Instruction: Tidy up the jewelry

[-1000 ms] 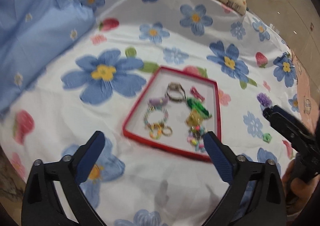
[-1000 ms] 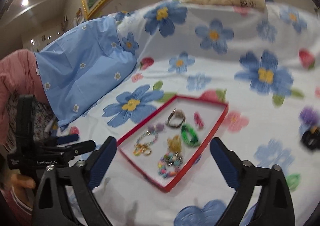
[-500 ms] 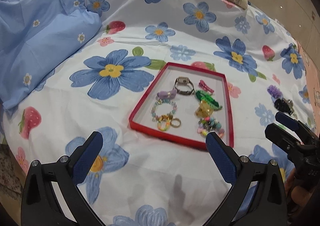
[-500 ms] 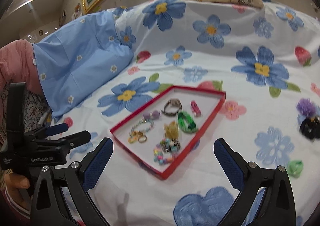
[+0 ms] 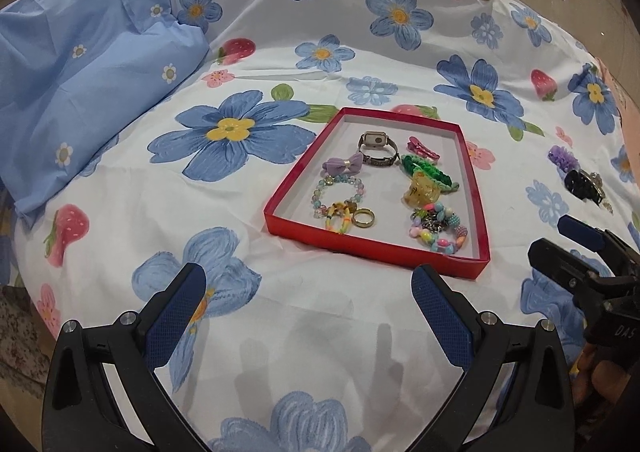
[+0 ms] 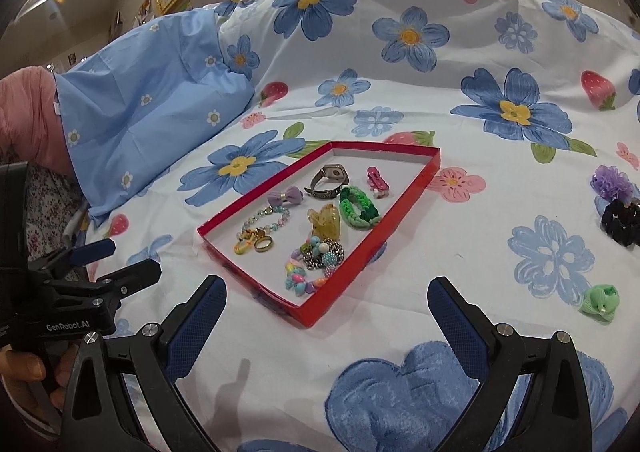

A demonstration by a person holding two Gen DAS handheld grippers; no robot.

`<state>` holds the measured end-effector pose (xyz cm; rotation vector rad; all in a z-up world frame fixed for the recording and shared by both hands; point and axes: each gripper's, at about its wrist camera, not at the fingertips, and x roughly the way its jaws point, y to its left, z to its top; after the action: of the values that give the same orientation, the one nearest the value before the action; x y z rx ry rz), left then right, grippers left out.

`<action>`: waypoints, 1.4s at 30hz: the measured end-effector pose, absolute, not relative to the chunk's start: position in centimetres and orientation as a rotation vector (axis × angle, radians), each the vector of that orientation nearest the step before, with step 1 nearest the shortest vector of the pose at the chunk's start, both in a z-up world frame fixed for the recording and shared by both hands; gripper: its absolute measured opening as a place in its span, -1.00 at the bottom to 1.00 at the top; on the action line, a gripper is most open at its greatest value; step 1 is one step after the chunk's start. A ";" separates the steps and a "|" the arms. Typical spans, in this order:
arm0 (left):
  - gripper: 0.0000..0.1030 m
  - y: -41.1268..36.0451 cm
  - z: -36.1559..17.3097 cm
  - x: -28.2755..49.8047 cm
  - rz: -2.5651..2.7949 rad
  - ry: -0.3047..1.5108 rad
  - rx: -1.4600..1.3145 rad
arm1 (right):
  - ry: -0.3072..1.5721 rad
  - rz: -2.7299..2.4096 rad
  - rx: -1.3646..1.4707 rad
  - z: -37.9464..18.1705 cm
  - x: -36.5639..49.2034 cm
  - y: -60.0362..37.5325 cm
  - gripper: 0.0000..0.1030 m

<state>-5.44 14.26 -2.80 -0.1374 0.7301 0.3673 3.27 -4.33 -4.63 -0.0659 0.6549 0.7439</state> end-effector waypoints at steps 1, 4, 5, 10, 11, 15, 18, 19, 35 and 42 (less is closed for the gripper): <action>1.00 14.2 -2.9 -5.5 0.369 0.730 -0.134 | 0.657 0.742 -0.071 -4.8 3.3 -4.3 0.98; 1.00 14.0 -3.0 -5.5 0.376 0.734 -0.122 | 0.660 0.739 -0.078 -5.1 3.2 -4.3 0.98; 1.00 13.9 -3.2 -5.6 0.377 0.737 -0.119 | 0.664 0.740 -0.078 -5.3 3.2 -4.3 0.98; 1.00 13.7 -3.5 -5.7 0.373 0.747 -0.109 | 0.672 0.740 -0.078 -5.6 3.1 -4.3 0.98; 1.00 13.6 -3.4 -5.7 0.373 0.747 -0.105 | 0.672 0.741 -0.079 -5.6 3.1 -4.3 0.98; 1.00 13.4 -3.2 -5.7 0.370 0.740 -0.094 | 0.663 0.737 -0.086 -5.6 2.9 -4.2 0.98; 1.00 13.2 -3.2 -5.7 0.369 0.738 -0.088 | 0.664 0.737 -0.085 -5.7 3.0 -4.2 0.98; 1.00 13.2 -3.1 -5.7 0.367 0.737 -0.087 | 0.663 0.736 -0.087 -5.6 3.0 -4.2 0.98; 1.00 12.3 -2.4 -6.0 0.359 0.720 -0.065 | 0.645 0.735 -0.101 -5.4 2.6 -4.1 0.98; 1.00 12.2 -2.2 -5.9 0.359 0.717 -0.063 | 0.646 0.736 -0.101 -5.4 2.6 -4.0 0.98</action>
<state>-5.94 12.25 -2.25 -0.0633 0.7169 0.3590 2.56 -4.05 -5.36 -0.1006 0.6458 0.7361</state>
